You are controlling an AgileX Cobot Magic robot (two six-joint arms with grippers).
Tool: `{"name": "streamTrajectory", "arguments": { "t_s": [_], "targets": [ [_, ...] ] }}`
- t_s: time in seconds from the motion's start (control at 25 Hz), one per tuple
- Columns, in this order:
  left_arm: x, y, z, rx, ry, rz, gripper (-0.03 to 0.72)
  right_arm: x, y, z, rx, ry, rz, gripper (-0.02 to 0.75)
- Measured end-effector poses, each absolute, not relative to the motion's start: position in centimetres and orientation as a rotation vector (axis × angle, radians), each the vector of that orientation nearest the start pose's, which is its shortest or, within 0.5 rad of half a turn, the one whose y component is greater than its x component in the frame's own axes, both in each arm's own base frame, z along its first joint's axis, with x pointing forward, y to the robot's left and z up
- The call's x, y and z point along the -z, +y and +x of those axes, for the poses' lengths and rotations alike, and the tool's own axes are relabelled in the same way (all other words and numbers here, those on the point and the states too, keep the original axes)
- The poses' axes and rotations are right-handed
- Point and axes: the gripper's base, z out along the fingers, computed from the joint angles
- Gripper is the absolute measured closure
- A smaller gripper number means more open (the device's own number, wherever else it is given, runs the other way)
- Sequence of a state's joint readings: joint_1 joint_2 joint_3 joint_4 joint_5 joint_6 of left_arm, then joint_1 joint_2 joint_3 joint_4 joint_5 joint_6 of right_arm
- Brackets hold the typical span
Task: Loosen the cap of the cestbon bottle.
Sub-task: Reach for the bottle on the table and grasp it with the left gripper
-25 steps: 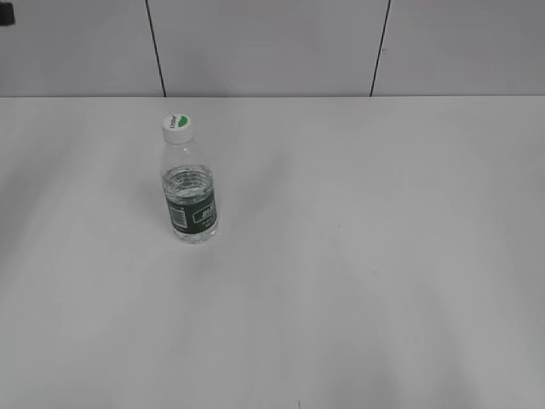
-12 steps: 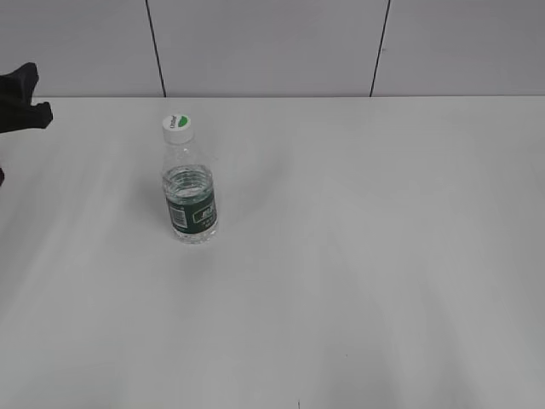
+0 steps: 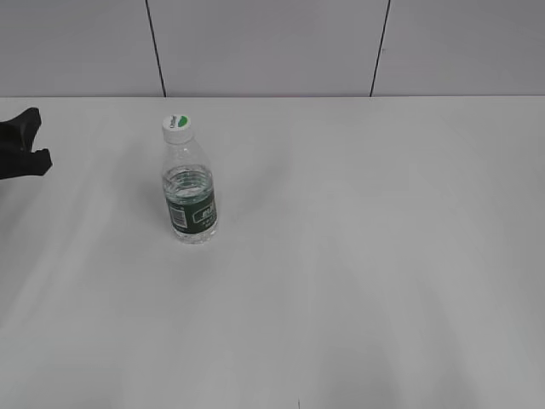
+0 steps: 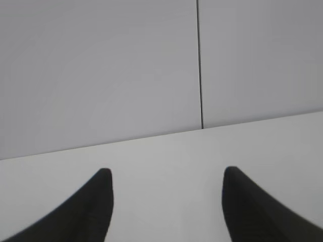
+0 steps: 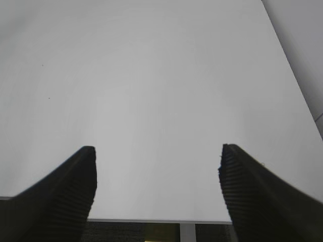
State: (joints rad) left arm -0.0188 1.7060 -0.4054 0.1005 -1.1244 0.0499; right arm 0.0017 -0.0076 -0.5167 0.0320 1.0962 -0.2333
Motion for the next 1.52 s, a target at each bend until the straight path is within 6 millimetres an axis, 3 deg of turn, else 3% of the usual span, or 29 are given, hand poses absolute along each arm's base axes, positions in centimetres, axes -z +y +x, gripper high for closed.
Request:
{"name": "streamTrajectory", "arguments": {
  "t_s": [0.28, 0.48, 0.6, 1.08, 1.52],
  "targets": [
    [-14.3, -1.6, 27.4, 0.043, 1.670, 0.187, 0.267, -27.9, 0.3, -1.0, 0.104, 2.042, -0.244, 0.160],
    [-10.6, -3.1, 28.0, 0.179, 1.754, 0.410, 0.281, -27.9, 0.3, -1.0, 0.101, 2.042, -0.243, 0.160],
    [-9.5, -3.7, 28.8, 0.246, 1.750, 0.522, 0.293, -27.9, 0.4, -1.0, 0.080, 2.041, -0.244, 0.160],
    [-9.3, -6.6, 28.4, 0.521, 1.570, 0.996, 0.321, -27.9, 0.6, -1.0, 0.059, 2.039, -0.245, 0.160],
    [-9.2, -7.1, 27.8, 0.584, 1.515, 1.117, 0.325, -27.9, 0.6, -1.0, 0.056, 2.039, -0.244, 0.160]
  ]
}}
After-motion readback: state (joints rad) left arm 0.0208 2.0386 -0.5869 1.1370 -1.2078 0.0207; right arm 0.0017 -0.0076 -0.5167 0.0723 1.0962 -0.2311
